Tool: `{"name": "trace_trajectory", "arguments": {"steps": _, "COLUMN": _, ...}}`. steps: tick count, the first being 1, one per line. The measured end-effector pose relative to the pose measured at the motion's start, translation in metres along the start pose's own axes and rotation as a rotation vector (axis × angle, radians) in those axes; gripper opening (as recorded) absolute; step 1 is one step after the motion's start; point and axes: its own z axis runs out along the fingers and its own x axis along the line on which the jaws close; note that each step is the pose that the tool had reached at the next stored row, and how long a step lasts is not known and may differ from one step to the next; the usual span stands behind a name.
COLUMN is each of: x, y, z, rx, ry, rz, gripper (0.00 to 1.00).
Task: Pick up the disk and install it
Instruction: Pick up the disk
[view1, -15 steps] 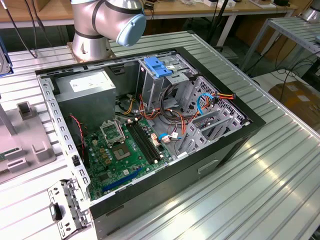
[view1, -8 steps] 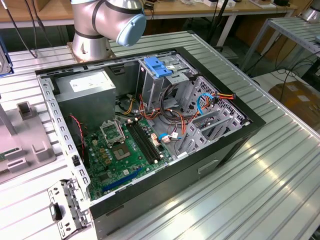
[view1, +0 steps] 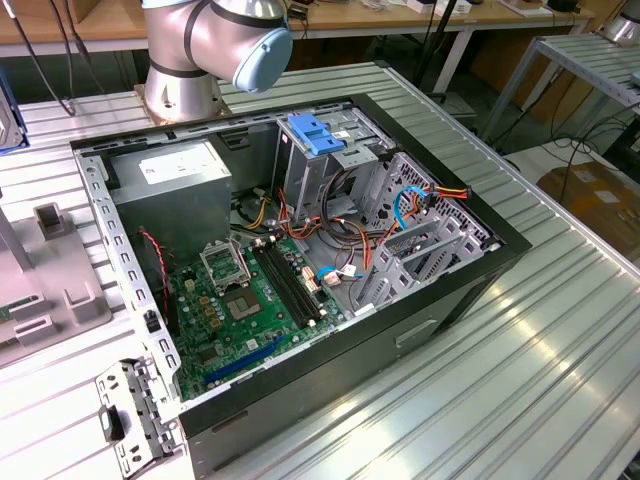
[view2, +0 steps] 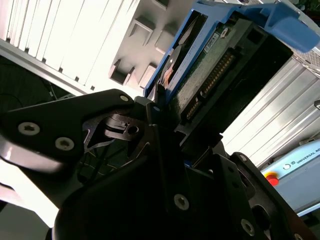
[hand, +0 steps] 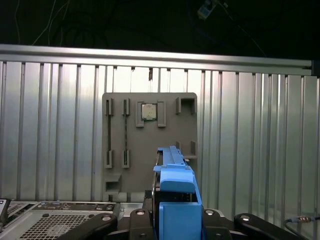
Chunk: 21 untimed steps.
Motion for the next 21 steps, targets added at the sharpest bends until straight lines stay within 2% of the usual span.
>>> {"name": "trace_trajectory", "arguments": {"steps": 12, "x": 0.0001, "y": -0.0023, "z": 0.0000, "rx": 0.0000, "ry": 0.0000, "rz": 0.000, "gripper": 0.36}}
{"name": "trace_trajectory", "arguments": {"steps": 21, "x": 0.0002, "y": -0.0072, "z": 0.0001, "rx": -0.0001, "ry": 0.0001, "rz": 0.000, "gripper": 0.36}}
